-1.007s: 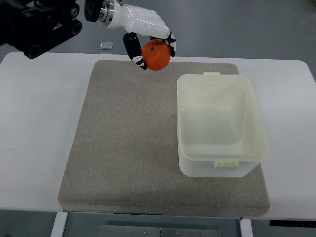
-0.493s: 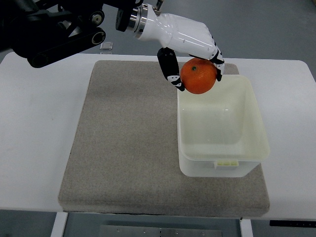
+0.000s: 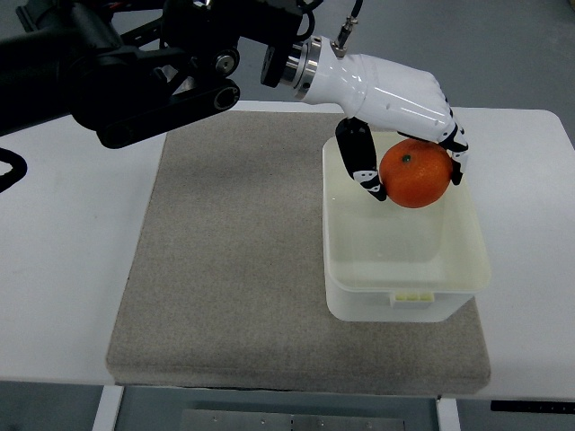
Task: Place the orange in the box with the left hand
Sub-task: 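Lower the orange into the box and open the left hand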
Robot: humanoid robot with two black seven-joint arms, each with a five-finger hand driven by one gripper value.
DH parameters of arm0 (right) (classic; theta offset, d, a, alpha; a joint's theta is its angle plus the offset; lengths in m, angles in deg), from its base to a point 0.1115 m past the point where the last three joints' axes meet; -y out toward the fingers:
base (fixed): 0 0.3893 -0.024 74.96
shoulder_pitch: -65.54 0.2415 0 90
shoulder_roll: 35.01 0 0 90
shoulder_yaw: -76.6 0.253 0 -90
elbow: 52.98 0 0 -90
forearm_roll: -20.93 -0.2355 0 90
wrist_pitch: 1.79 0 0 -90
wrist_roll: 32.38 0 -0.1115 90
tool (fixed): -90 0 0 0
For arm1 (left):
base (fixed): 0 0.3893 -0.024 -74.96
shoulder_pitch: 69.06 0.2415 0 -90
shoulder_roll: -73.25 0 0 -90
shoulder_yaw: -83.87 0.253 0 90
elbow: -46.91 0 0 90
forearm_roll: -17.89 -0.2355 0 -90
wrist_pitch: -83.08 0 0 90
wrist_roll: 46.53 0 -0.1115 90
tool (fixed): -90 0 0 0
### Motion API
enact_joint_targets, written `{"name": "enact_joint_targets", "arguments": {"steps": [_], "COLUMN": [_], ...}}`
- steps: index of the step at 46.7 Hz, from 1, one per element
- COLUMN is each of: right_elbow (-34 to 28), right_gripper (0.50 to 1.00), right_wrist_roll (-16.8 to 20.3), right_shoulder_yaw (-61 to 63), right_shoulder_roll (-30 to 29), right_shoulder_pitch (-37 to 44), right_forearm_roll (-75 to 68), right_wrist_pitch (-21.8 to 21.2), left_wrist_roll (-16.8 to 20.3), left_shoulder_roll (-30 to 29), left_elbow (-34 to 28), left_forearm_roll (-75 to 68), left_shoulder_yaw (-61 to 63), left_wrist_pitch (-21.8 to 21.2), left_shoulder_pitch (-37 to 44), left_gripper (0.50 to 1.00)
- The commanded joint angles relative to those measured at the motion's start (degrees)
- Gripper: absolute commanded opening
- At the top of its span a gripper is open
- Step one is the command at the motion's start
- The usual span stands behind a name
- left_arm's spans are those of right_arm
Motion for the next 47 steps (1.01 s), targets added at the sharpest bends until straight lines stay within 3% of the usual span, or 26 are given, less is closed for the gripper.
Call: {"name": "enact_joint_targets", "arguments": {"steps": [1, 7, 40, 43, 47], "right_elbow": [0.0, 0.0, 0.0, 0.0, 0.0], "right_gripper": [0.926, 0.926, 0.926, 0.926, 0.926], "right_wrist_roll": [0.0, 0.0, 0.0, 0.0, 0.0], "right_shoulder_yaw": [0.0, 0.0, 0.0, 0.0, 0.0], "right_shoulder_roll": [0.0, 0.0, 0.0, 0.0, 0.0], "right_shoulder_pitch": [0.0, 0.0, 0.0, 0.0, 0.0], "right_forearm_roll": [0.0, 0.0, 0.0, 0.0, 0.0], "right_wrist_pitch": [0.0, 0.0, 0.0, 0.0, 0.0], "left_wrist_roll": [0.0, 0.0, 0.0, 0.0, 0.0], "left_shoulder_roll": [1.7, 3.6, 5.0, 5.0, 5.0], "left_elbow": [-2.4, -5.0, -7.3, -7.3, -7.4], "left_forearm_roll": [-0.1, -0.1, -0.1, 0.0, -0.3], "left_shoulder_yaw": [0.2, 0.1, 0.1, 0.1, 0.2], "left_wrist_pitch": [0.0, -0.1, -0.3, -0.3, -0.3], "left_shoulder_pitch": [1.6, 3.4, 7.8, 7.9, 8.7], "left_gripper": [0.500, 0.500, 0.500, 0.608, 0.657]}}
